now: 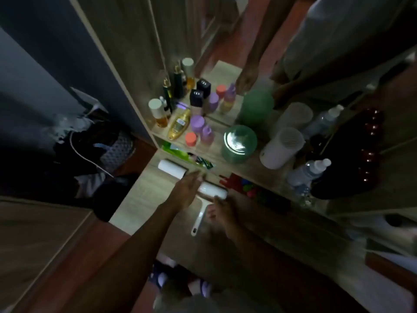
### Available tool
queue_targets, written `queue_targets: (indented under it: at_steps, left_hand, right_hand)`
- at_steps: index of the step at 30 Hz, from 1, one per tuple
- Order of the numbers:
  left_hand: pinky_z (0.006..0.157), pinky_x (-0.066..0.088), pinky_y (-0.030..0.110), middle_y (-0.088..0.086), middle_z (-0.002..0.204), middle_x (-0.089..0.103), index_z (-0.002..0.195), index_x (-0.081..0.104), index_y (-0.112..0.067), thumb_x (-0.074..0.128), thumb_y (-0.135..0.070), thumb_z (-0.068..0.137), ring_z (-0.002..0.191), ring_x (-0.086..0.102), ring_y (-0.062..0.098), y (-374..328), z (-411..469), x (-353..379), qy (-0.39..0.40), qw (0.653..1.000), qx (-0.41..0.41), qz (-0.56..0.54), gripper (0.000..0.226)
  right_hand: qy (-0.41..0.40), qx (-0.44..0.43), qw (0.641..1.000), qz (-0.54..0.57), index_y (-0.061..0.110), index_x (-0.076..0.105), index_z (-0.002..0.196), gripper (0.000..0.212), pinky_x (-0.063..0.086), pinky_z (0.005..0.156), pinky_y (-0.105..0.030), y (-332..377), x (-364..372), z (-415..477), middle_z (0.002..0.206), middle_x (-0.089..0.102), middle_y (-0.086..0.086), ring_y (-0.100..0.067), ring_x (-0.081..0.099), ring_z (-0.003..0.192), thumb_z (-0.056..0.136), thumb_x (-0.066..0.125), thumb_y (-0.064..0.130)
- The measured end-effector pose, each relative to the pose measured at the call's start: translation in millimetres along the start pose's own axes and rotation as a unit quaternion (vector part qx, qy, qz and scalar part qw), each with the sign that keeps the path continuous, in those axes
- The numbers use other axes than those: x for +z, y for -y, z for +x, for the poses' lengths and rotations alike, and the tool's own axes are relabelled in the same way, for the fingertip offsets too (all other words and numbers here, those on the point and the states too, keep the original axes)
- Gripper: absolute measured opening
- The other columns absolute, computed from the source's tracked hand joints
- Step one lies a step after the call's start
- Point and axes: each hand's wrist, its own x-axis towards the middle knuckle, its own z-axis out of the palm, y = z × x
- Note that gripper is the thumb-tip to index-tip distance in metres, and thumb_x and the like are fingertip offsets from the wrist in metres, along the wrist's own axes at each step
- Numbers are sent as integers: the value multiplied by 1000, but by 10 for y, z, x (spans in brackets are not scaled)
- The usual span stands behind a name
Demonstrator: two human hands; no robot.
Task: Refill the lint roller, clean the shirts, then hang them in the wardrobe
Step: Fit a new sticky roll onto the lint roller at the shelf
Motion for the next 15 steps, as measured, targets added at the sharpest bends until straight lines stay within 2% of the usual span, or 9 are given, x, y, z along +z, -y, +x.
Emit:
queue_targets:
  at_steps: [2, 5, 8, 9, 11, 13, 14, 15]
  left_hand:
    - [116, 37, 39, 5, 150, 51, 145, 51, -18, 49, -37, 104, 139, 47, 21, 42, 49, 71, 27, 999, -32, 0, 46]
    - [115, 39, 40, 8, 151, 49, 150, 45, -15, 54, -36, 102, 137, 49, 24, 115, 33, 146, 44, 998, -39, 20, 53]
    - [114, 39, 37, 11, 148, 52, 146, 49, -9, 60, -27, 99, 137, 49, 24, 180, 7, 205, 28, 999, -39, 24, 52]
    - [113, 39, 34, 10, 147, 54, 144, 52, -8, 61, -28, 99, 136, 50, 23, 201, -19, 210, 13, 998, -55, 14, 50]
    - [110, 43, 34, 10, 141, 59, 138, 57, -7, 61, -29, 99, 131, 55, 24, 174, -107, 183, -10, 997, -81, -7, 45]
    - [105, 47, 37, 10, 136, 62, 136, 59, -7, 59, -29, 100, 125, 59, 26, 183, -241, 145, 3, 996, -90, -18, 42]
    - [102, 49, 38, 11, 132, 64, 132, 61, -8, 57, -33, 100, 121, 61, 27, 179, -317, 115, 16, 995, -97, -21, 41]
    - [98, 51, 38, 11, 127, 66, 127, 63, -11, 55, -37, 99, 116, 63, 27, 195, -386, 94, 24, 994, -103, -25, 39]
  right_hand:
    - [-33, 2, 997, -66, -3, 68, 99, 52, 48, 55, -22, -64, 31, 151, 76, 64, -9, -13, 61, 57, 103, 46, 44]
    - [-50, -28, 981, -184, 3, 72, 94, 70, 59, 74, -39, -274, -3, 329, 85, 72, -8, -26, 71, 78, 93, 41, 66]
    - [-23, -58, 968, -244, 11, 70, 84, 55, 60, 82, -51, -341, -101, 344, 79, 71, -8, -28, 71, 77, 90, 45, 59]
    - [-20, -62, 967, -247, 12, 68, 84, 56, 59, 84, -51, -311, -114, 306, 83, 71, -11, -30, 70, 80, 86, 42, 61]
    - [-34, -82, 962, -260, 6, 68, 97, 65, 57, 87, -44, -194, -145, 204, 98, 71, -16, -32, 68, 92, 89, 37, 62]
    - [-23, -134, 947, -289, 2, 65, 115, 52, 53, 80, -21, -127, -132, 136, 110, 69, -15, -20, 65, 91, 100, 41, 46]
    - [-23, -173, 939, -295, 2, 64, 120, 41, 50, 75, -13, -117, -149, 120, 111, 69, -13, -13, 64, 88, 100, 50, 35]
    - [-30, -189, 948, -252, 0, 64, 121, 36, 53, 74, -12, -122, -172, 125, 109, 70, -14, -13, 67, 86, 93, 65, 23]
